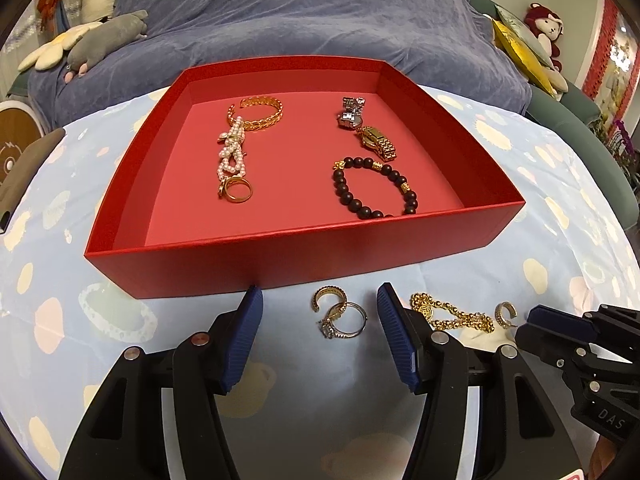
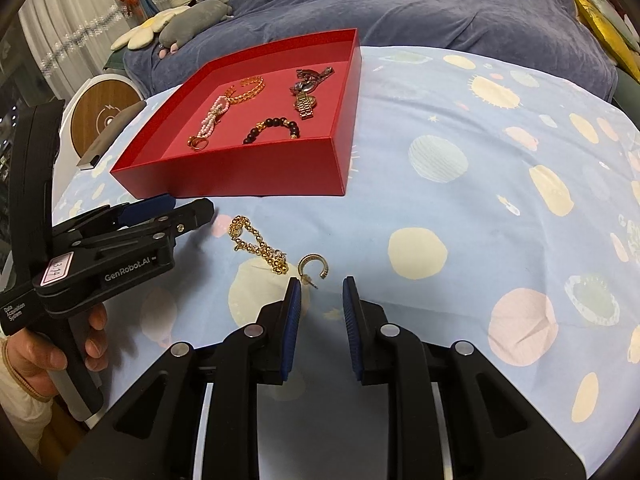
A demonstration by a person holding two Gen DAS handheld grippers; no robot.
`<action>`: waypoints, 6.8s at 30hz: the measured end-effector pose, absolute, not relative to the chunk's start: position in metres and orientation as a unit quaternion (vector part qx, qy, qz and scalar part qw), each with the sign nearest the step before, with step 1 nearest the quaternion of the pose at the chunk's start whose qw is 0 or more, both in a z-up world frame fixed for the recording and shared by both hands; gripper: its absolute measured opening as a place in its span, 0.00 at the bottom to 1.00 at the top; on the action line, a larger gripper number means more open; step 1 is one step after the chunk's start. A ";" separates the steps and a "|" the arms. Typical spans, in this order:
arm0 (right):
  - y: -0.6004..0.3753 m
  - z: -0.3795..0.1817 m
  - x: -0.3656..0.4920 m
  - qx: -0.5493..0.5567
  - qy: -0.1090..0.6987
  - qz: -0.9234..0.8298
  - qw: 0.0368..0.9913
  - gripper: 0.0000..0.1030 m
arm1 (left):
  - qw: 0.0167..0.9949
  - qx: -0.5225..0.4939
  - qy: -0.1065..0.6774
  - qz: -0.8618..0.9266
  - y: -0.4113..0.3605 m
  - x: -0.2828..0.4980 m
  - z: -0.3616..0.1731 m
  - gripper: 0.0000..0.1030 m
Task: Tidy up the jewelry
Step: 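Grasp a gold hoop earring with the left tool while the right tool grasps another hoop earring, then carry both hoop earrings into the red box and open both tools, then move the left tool to the silver ring while the right tool approaches the gold chain bracelet, then grasp the silver ring with the left tool while the right tool grasps the gold chain bracelet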
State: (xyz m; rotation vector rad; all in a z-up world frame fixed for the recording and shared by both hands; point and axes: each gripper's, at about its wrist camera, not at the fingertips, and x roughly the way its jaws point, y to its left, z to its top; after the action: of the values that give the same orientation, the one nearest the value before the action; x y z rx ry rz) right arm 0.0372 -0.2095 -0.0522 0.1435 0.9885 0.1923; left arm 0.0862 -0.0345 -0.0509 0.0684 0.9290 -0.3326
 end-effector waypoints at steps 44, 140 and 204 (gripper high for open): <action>-0.191 -0.056 0.041 0.027 0.464 0.076 0.882 0.21 | 0.870 -0.023 0.454 -0.192 0.004 0.059 -0.034 0.14; -0.184 0.003 0.074 0.059 0.425 0.115 0.896 0.34 | 0.904 -0.043 0.401 -0.141 0.039 0.115 0.034 0.43; -0.162 -0.055 0.069 -0.010 0.464 0.106 0.879 0.35 | 0.873 0.042 0.449 -0.187 -0.022 0.074 -0.039 0.17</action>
State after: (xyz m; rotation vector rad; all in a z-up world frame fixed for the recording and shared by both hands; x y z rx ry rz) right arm 0.0690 -0.1624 -0.0555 -0.0215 0.9678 0.2210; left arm 0.0736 -0.0217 -0.0392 0.0887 0.9379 -0.3900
